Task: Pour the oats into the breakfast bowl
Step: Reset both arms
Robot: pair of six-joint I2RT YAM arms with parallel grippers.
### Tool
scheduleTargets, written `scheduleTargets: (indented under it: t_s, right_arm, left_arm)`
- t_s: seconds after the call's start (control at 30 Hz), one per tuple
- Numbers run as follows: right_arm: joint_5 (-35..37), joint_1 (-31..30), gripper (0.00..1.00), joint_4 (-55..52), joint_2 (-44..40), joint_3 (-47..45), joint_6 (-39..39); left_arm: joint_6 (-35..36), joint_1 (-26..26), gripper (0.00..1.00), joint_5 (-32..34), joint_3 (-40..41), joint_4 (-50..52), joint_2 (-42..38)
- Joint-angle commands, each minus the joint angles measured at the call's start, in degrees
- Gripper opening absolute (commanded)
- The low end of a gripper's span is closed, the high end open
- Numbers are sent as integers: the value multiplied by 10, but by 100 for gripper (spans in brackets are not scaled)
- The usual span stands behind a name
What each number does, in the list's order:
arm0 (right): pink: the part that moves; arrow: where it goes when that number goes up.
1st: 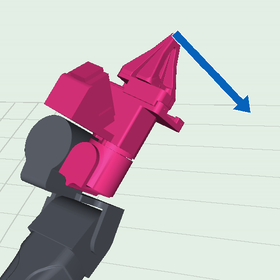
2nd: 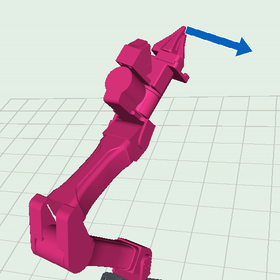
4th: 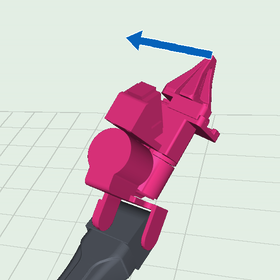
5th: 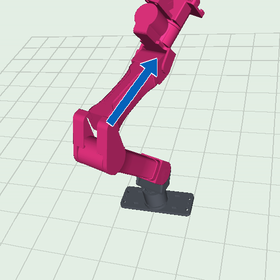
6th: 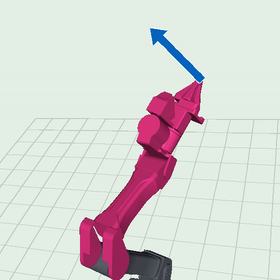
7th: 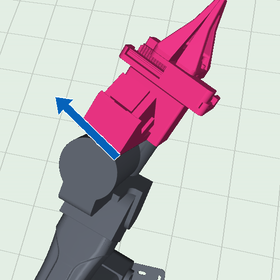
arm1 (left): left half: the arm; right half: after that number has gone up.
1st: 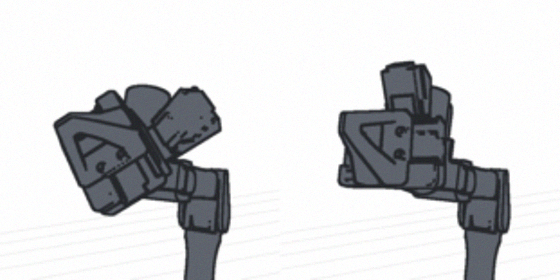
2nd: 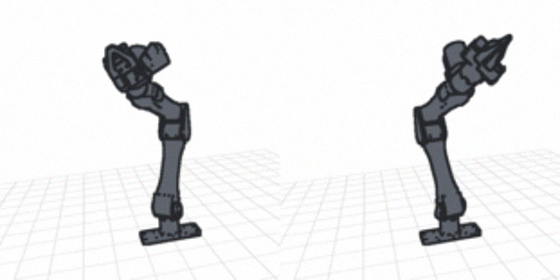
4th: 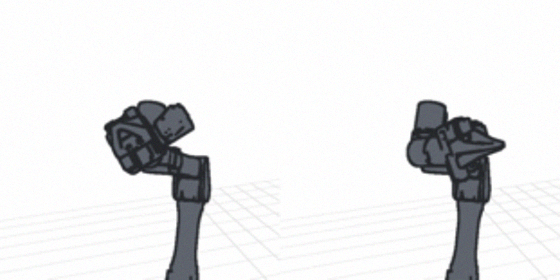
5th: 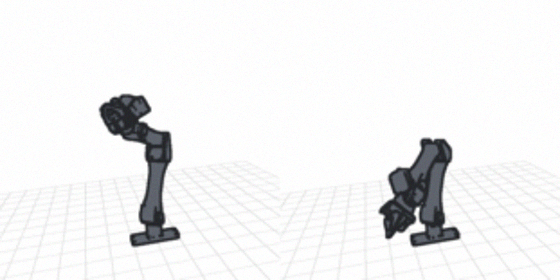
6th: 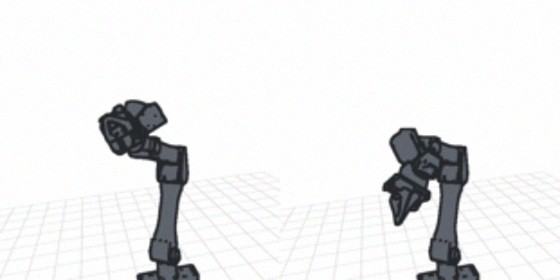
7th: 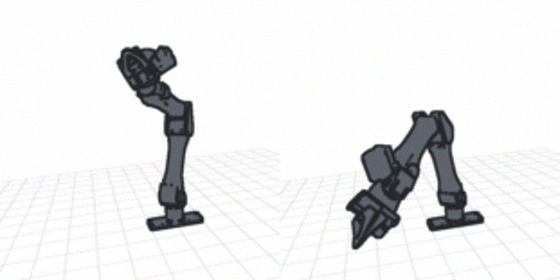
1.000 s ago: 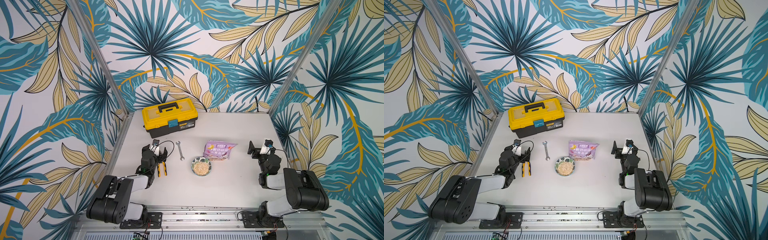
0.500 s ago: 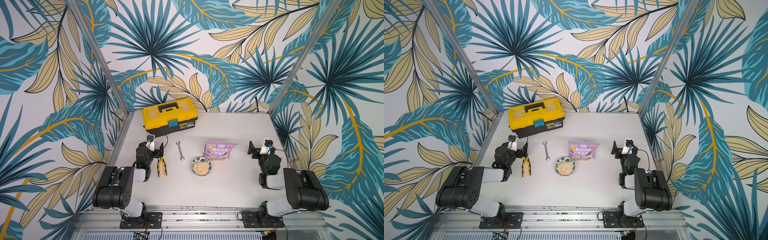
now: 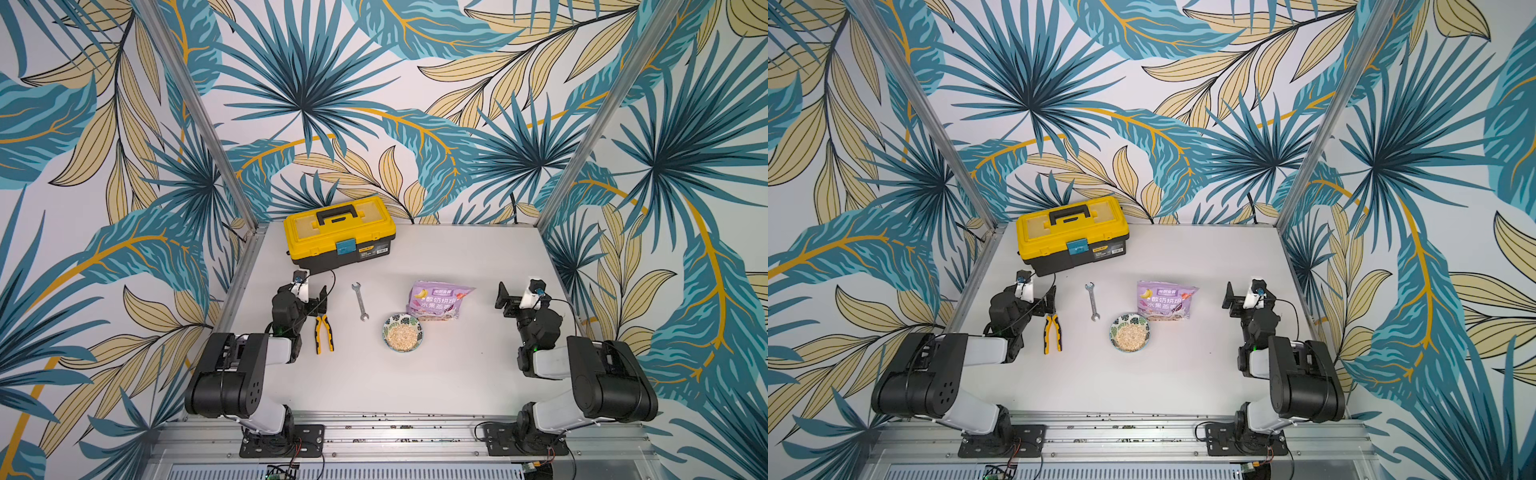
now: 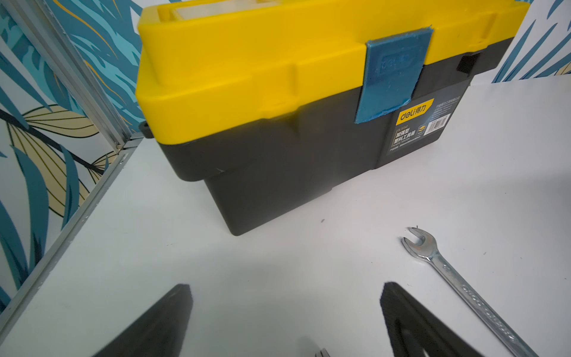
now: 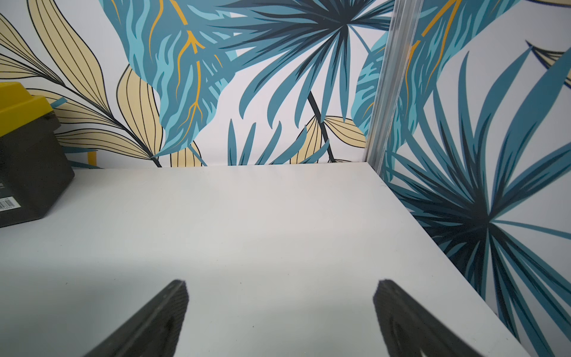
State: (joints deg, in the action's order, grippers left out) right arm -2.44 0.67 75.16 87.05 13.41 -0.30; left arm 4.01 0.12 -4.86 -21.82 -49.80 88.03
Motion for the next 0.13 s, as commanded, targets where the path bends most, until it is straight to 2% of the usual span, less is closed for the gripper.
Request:
scheduleTargets:
  t_s: [0.0, 0.1]
  right_arm:
    - [-5, 2, 99, 15, 2, -7, -5]
    - [-5, 2, 99, 15, 1, -8, -5]
  left_arm:
    - [-6, 2, 100, 5, -9, 8, -7]
    - [-5, 2, 100, 7, -9, 8, -7]
